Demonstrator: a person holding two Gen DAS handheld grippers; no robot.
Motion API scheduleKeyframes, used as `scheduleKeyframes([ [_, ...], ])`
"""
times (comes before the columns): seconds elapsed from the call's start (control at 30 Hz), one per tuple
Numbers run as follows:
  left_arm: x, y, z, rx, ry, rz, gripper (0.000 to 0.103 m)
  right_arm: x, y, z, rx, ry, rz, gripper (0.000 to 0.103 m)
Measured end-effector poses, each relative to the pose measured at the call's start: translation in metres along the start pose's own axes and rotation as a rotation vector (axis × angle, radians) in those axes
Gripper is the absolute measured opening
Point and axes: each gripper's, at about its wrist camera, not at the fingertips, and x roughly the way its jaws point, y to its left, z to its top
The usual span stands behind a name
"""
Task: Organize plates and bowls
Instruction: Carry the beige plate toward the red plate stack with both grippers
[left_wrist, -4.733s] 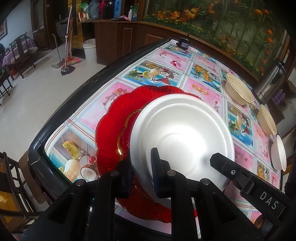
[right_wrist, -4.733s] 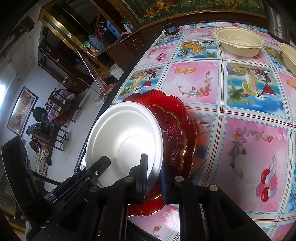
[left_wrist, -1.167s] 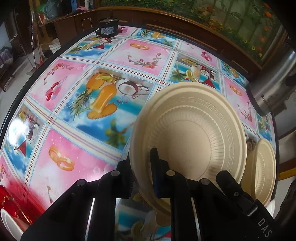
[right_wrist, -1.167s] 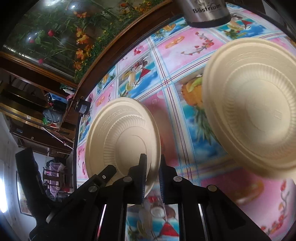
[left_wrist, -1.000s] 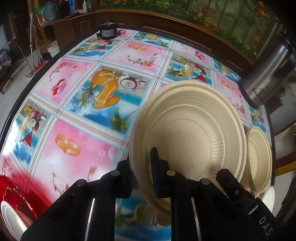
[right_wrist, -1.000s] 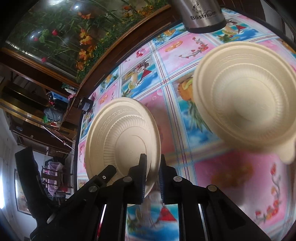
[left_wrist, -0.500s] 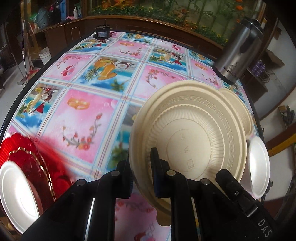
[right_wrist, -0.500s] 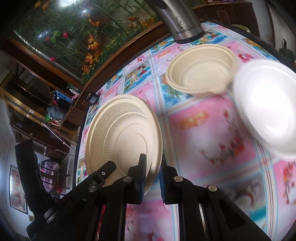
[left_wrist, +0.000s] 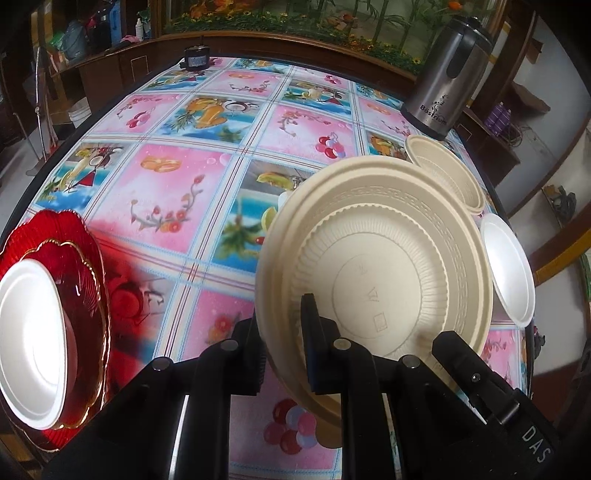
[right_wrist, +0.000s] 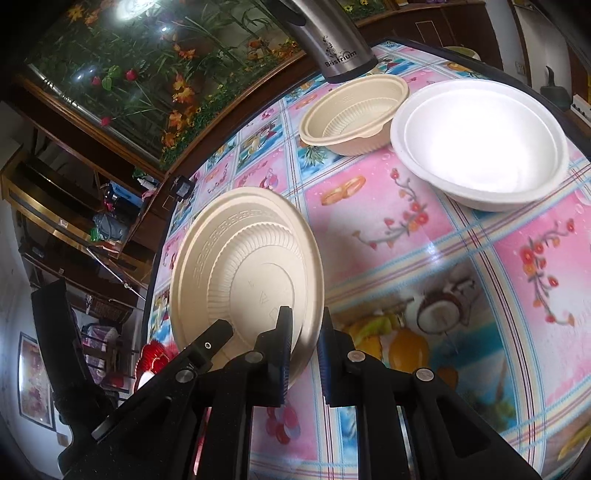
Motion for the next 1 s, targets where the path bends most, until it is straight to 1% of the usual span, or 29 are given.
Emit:
scheduleKeyframes([
  [0.3, -0.014, 0.012, -0.015, 0.012, -0.022, -0.014, 0.015, -0.01, 0.004, -0.021, -0.019, -0.002, 0.011, 0.013],
  [0.63, -0.019, 0.026, -0.027, 0.009, -0.023, -0.028, 0.015, -0.013, 0.013, -0.037, -0.057, -0.003, 0.007, 0.013],
  [1.0, -0.031, 0.035, -0.037, 0.014, -0.052, -0.034, 0.016, -0.019, 0.02, -0.049, -0.086, -0.015, 0.008, 0.013],
])
